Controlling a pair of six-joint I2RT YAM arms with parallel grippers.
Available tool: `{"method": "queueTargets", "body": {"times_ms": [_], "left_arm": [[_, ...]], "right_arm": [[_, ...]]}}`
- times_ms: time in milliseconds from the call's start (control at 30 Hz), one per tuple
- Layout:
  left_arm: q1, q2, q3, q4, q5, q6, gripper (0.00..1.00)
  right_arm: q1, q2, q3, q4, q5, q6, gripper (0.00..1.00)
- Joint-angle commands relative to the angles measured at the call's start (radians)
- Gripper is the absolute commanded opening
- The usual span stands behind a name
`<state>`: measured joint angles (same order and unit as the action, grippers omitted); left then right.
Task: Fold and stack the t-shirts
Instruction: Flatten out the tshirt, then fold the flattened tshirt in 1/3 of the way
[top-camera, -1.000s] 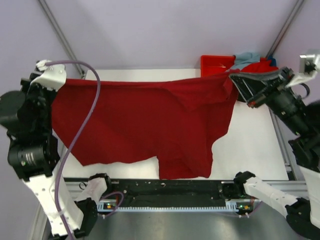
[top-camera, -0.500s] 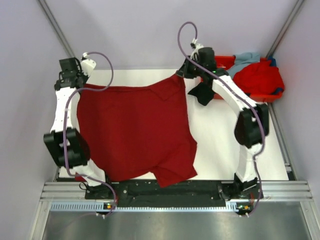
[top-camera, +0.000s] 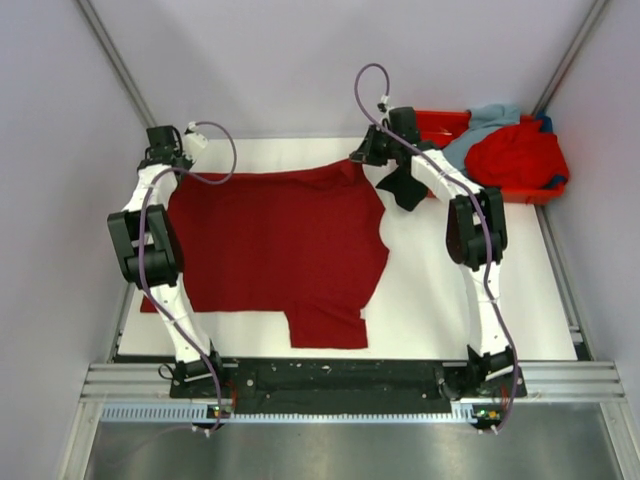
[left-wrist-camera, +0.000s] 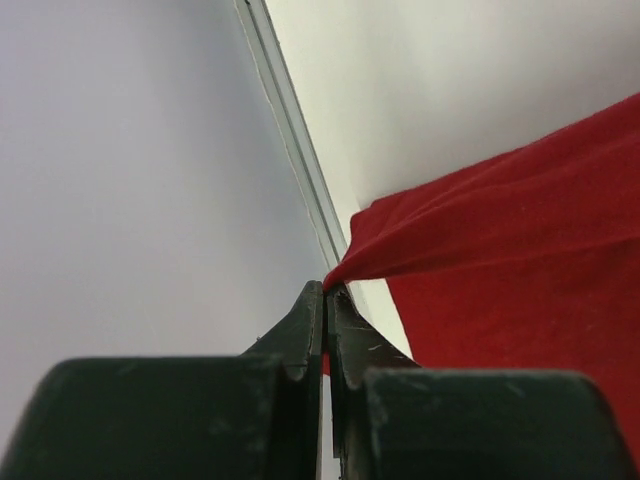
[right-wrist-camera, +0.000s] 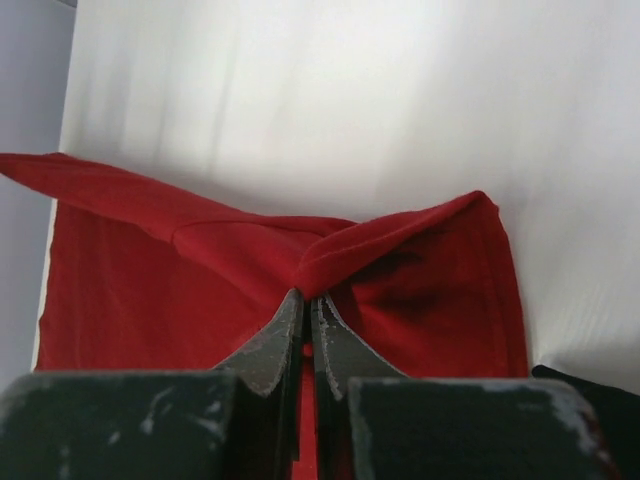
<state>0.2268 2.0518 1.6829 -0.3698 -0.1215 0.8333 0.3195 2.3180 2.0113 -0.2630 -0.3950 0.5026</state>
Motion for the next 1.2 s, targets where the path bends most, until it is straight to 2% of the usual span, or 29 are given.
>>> {"method": "queueTargets", "body": {"times_ms": [0, 100, 300, 433, 733, 900, 1033, 1167], "left_arm": [[0.009, -0.039, 0.017, 0.081, -0.013, 0.059, 0.00], [0.017, -0.074, -0.044, 0.078, -0.013, 0.118, 0.00], [0.028, -0.157, -0.163, -0.020, -0.018, 0.187, 0.00], [0.034, -0.179, -0.216, -0.089, -0.032, 0.216, 0.00], [0.054, -0.134, -0.227, -0.118, -0.061, 0.224, 0.00], [0.054, -0.062, -0.175, -0.218, -0.075, 0.233, 0.01], [0.052, -0.061, -0.212, -0.155, -0.084, 0.236, 0.00], [0.051, -0.065, -0.218, -0.169, -0.053, 0.224, 0.00]], "right_arm": [[-0.005, -0.064, 0.012, 0.044, -0.053, 0.022, 0.00], [-0.003, -0.127, -0.067, 0.041, -0.093, 0.042, 0.00], [0.027, -0.278, -0.249, 0.039, -0.136, 0.042, 0.00], [0.056, -0.339, -0.312, 0.038, -0.163, 0.028, 0.00], [0.078, -0.379, -0.411, 0.045, -0.214, 0.056, 0.00], [0.075, -0.359, -0.428, 0.047, -0.199, 0.063, 0.00], [0.063, -0.319, -0.418, 0.045, -0.168, 0.071, 0.00], [0.038, -0.279, -0.395, 0.041, -0.072, 0.062, 0.00]]}}
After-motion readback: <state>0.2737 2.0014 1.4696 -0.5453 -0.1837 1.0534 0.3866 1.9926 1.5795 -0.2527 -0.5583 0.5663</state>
